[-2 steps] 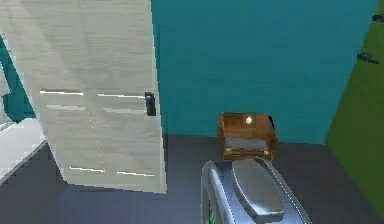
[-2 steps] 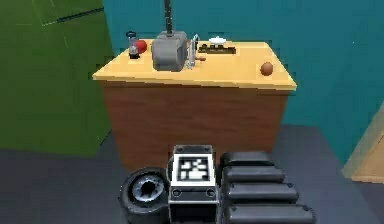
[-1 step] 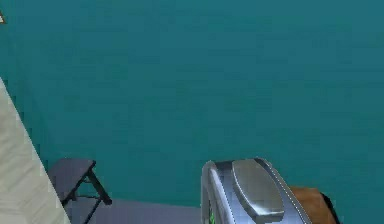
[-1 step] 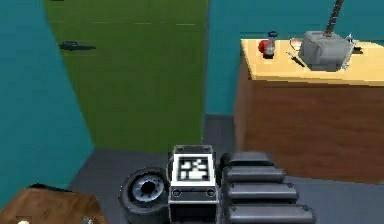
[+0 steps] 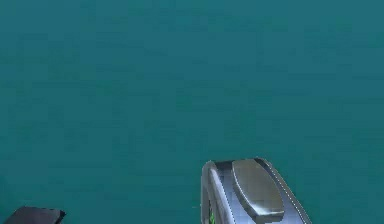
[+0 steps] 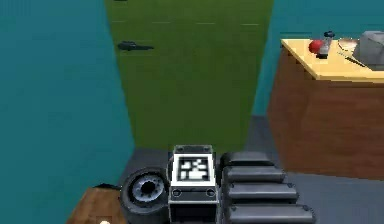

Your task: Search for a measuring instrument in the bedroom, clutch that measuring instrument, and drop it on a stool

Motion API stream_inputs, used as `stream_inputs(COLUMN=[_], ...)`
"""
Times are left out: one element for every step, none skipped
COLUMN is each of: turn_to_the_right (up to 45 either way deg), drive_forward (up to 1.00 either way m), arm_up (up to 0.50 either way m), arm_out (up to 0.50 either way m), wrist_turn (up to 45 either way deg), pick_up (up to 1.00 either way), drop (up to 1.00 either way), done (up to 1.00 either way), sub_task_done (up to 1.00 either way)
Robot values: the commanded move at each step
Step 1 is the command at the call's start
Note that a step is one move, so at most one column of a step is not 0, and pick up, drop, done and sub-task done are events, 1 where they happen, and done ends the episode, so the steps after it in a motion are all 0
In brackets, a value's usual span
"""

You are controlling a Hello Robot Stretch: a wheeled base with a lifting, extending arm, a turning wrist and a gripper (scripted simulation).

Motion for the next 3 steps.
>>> stream_inputs(turn_to_the_right=[-45.0, -6.0, 0.0], drive_forward=[0.00, 0.00, 0.60], arm_up=[0.00, 0.00, 0.00], arm_out=[0.00, 0.00, 0.00], wrist_turn=[0.0, 0.0, 0.0], pick_up=[0.00, 0.00, 0.00], drop=[0.00, 0.00, 0.00], done=[0.00, 0.00, 0.00], sub_task_done=[0.00, 0.00, 0.00])
